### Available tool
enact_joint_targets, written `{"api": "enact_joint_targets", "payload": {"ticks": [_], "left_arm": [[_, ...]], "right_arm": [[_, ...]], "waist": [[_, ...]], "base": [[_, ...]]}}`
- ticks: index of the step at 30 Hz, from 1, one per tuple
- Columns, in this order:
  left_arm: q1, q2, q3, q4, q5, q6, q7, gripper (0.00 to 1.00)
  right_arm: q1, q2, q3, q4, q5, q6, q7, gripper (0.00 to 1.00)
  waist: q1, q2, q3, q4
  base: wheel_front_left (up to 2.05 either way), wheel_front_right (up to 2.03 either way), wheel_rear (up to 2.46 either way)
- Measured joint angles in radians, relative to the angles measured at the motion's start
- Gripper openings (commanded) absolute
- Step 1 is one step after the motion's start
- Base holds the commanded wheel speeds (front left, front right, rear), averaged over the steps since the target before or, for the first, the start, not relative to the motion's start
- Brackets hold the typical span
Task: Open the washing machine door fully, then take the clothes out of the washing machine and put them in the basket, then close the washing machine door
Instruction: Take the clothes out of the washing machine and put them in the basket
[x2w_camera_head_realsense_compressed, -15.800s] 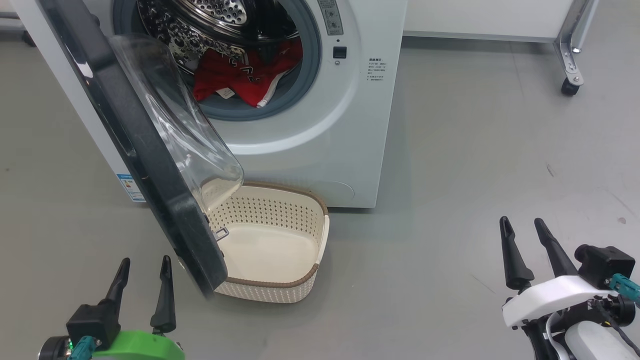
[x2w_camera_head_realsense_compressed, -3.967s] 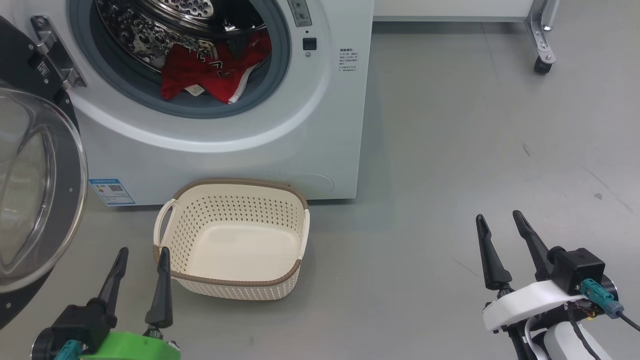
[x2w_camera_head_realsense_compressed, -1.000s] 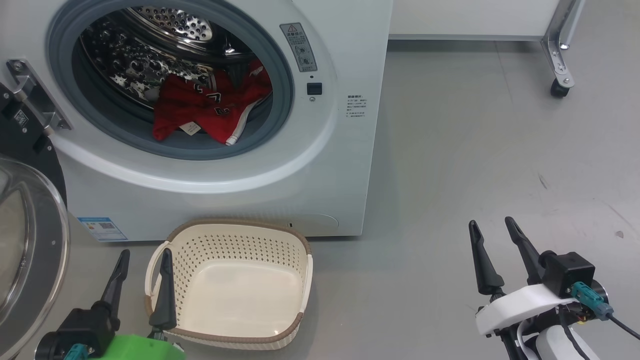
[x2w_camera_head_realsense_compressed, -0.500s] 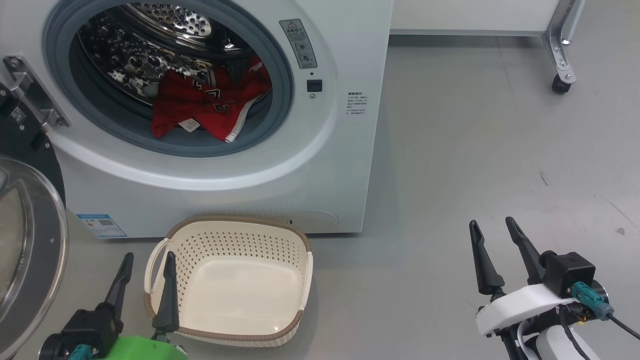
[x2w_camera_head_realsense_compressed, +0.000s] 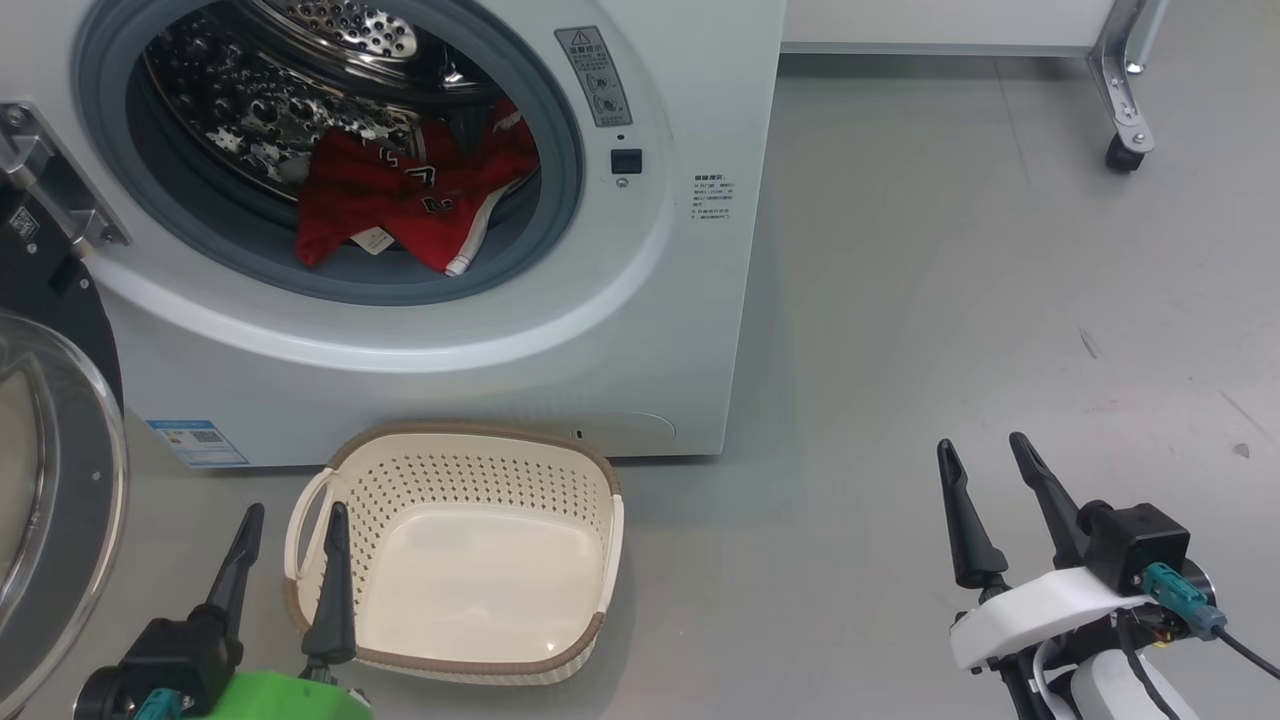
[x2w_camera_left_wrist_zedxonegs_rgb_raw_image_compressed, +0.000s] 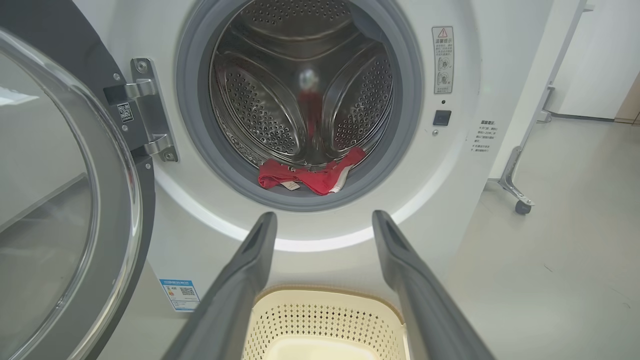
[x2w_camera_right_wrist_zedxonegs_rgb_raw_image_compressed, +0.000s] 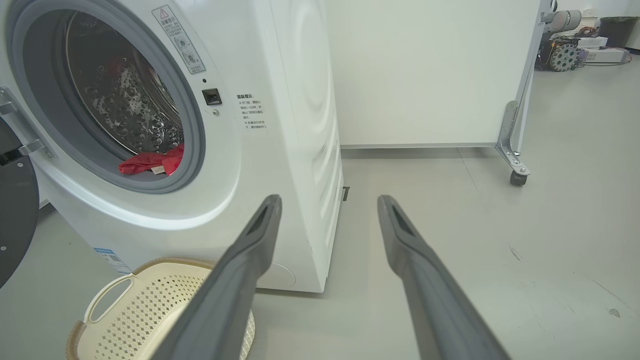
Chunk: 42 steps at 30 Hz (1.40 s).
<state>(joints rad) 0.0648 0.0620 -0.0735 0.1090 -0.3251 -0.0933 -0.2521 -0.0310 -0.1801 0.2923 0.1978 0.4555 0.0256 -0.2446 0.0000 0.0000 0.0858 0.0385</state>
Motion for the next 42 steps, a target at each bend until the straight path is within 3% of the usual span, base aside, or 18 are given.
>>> {"api": "enact_joint_targets", "payload": {"ticks": [13,29,35,42], "left_arm": [[-0.008,0.012,0.008,-0.022,0.000,0.000,0.005,1.00],[-0.287,0.115,0.079,-0.035,-0.032,0.000,0.168,1.00],[-0.441,0.117,0.115,-0.027,-0.116,0.000,0.255,1.00],[-0.586,0.189,0.125,0.034,-0.113,0.001,0.365,1.00]], "right_arm": [[-0.008,0.000,0.009,-0.026,0.000,0.004,0.000,1.00],[-0.091,0.029,0.011,-0.061,0.000,0.009,0.000,1.00],[-0.128,0.045,0.008,-0.063,0.000,0.016,0.000,1.00],[-0.167,0.062,0.008,-0.058,0.000,0.025,0.000,1.00]], "waist": [[0.0000,0.0000,0.075,-0.038],[0.0000,0.0000,0.262,-0.148],[0.0000,0.0000,0.331,-0.195],[0.0000,0.0000,0.401,-0.248]], "base": [[0.00,0.00,0.00],[0.00,0.00,0.00],[0.00,0.00,0.00],[0.00,0.00,0.00]]}}
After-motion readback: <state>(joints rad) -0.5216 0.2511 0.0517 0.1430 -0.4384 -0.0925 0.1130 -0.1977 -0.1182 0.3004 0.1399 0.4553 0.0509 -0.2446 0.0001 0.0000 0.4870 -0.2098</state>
